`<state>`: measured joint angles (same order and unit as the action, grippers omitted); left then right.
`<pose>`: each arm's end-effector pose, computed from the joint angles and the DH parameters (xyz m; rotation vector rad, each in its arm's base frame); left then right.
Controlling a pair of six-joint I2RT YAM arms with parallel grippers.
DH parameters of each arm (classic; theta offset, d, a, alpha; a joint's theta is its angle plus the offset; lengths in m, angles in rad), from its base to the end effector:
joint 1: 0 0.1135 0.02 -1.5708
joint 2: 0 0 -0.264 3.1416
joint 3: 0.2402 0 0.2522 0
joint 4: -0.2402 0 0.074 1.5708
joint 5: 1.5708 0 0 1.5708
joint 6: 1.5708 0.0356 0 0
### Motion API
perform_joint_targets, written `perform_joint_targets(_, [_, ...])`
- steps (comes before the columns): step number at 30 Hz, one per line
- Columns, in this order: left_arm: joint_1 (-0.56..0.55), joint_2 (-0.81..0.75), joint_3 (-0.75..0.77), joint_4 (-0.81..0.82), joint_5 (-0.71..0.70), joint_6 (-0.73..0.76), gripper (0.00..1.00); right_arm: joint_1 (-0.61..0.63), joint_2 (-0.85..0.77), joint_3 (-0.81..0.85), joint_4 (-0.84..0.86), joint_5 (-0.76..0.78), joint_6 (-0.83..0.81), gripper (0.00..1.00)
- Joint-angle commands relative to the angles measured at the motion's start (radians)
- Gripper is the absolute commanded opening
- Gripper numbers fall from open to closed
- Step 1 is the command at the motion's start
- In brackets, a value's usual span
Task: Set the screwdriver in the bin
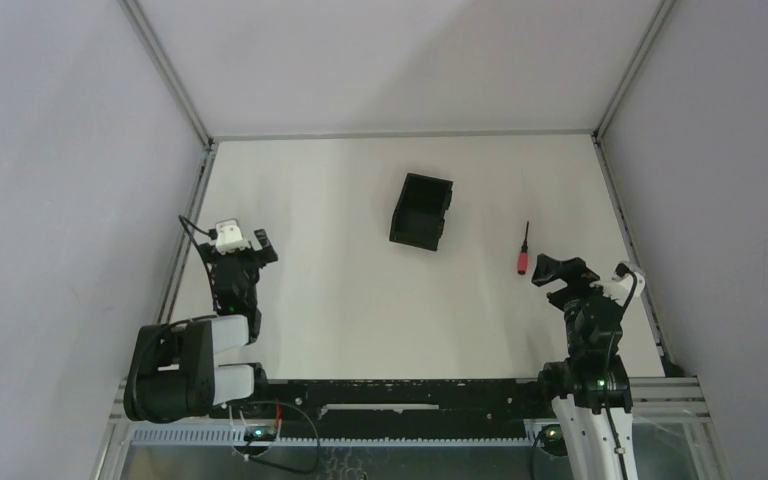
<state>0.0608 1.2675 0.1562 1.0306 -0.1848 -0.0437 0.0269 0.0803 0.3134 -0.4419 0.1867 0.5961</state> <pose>0.2114 0.0194 0.1637 -0.2265 1.6371 0.1656 0.0881 -0.0042 0.2270 0.6292 1.6701 0.2834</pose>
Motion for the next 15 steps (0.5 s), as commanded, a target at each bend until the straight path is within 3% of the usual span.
perform_joint_targets(1, [-0.005, -0.008, 0.035, 0.031, -0.007, 0.016, 1.00, 0.002, 0.018, 0.069, 0.072, -0.007, 0.022, 1.00])
perform_joint_targets(5, [-0.004, -0.009, 0.036, 0.031, -0.007, 0.016, 1.00, 0.003, 0.074, 0.119, 0.253, -0.153, -0.061, 1.00])
perform_joint_targets(8, [-0.004, -0.009, 0.036, 0.031, -0.007, 0.016, 1.00, 0.003, 0.253, 0.249, 0.274, -0.176, -0.098, 1.00])
perform_joint_targets(15, [-0.004, -0.008, 0.035, 0.031, -0.008, 0.015, 1.00, 0.002, 0.935, 0.836, -0.164, -0.137, -0.268, 1.00])
